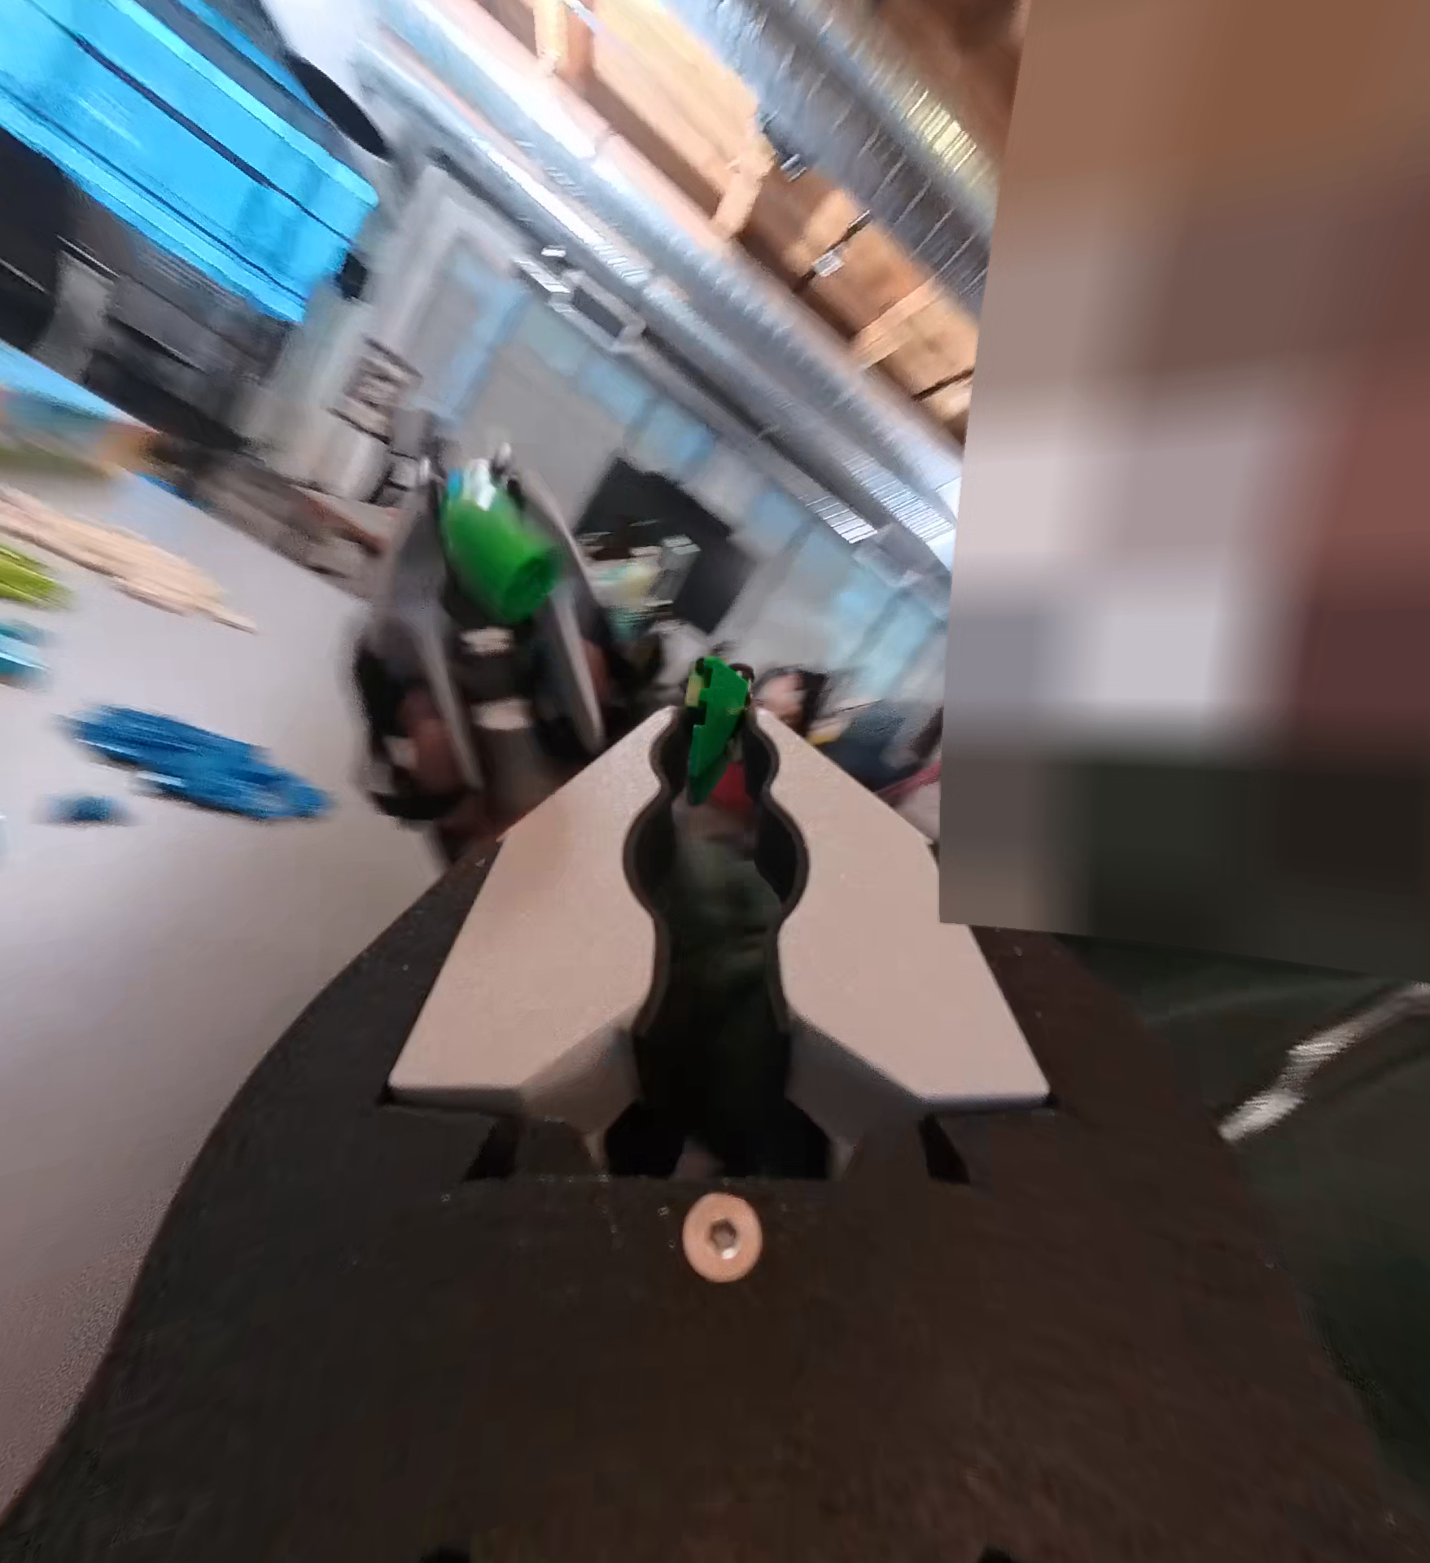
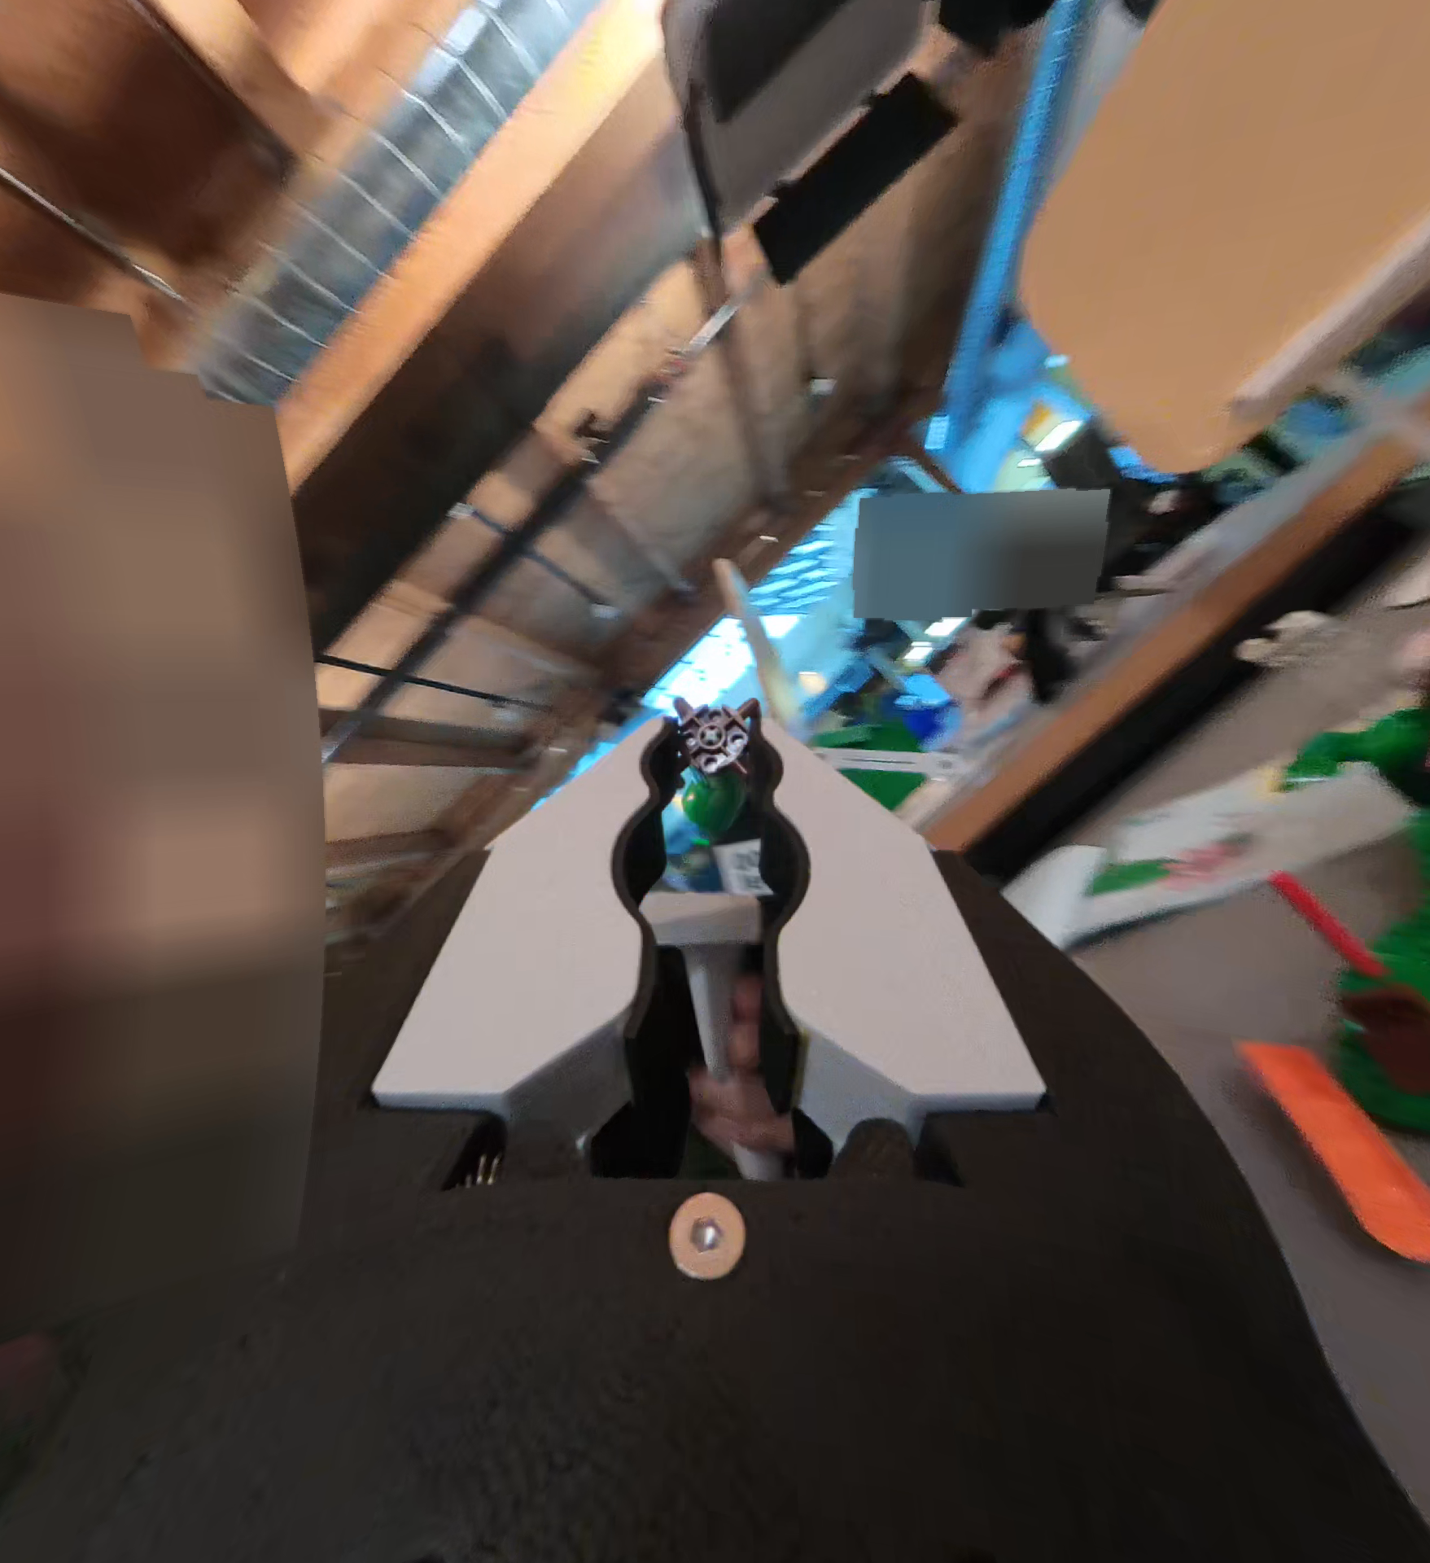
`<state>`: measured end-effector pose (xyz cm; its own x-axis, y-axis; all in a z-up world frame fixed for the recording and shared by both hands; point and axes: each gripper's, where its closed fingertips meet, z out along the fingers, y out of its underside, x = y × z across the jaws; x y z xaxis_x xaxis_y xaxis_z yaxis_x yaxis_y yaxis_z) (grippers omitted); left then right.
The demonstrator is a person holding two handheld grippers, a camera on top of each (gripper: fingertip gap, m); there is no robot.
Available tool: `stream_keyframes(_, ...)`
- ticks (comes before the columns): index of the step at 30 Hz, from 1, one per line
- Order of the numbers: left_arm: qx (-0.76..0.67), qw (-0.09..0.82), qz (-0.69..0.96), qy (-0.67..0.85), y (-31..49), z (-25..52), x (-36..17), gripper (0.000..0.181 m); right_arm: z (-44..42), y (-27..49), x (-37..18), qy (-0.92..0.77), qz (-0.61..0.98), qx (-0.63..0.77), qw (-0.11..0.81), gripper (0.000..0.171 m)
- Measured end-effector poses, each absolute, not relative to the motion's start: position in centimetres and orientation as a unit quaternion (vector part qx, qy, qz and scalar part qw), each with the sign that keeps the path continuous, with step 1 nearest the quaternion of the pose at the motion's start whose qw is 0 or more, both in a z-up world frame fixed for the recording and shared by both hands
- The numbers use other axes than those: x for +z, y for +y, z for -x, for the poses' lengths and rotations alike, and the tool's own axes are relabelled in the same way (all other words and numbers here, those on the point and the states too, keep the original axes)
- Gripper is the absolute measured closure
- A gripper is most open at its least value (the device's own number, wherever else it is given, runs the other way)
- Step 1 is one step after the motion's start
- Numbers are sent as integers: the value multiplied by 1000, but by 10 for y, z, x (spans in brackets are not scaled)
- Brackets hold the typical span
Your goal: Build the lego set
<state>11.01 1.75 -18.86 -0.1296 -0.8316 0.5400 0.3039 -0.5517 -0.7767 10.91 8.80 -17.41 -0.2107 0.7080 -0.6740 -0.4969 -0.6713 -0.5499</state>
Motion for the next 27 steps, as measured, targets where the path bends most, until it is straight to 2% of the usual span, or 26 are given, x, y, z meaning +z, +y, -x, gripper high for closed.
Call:
stream_keyframes(6,-504,586,547,321,37,-94,-190,171,-101,78,-181,-136,587,665,442,156)
stream_keyframes(12,-193,732,523,392,48,-79,-183,171,-85,62,-174,-146,608,628,463,156)
stream_keyframes(15,-100,756,495,418,45,-79,-179,171,-82,60,-170,-132,607,631,465,156)
stream_keyframes(21,-12,764,484,426,50,-74,-179,171,-79,53,-165,-123,601,645,455,157)
stream_keyframes(23,-12,767,473,433,46,-76,-178,171,-81,52,-163,-123,599,642,462,164)
stream_keyframes(27,-11,760,482,437,48,-79,-182,171,-81,58,-168,-116,603,635,469,165)
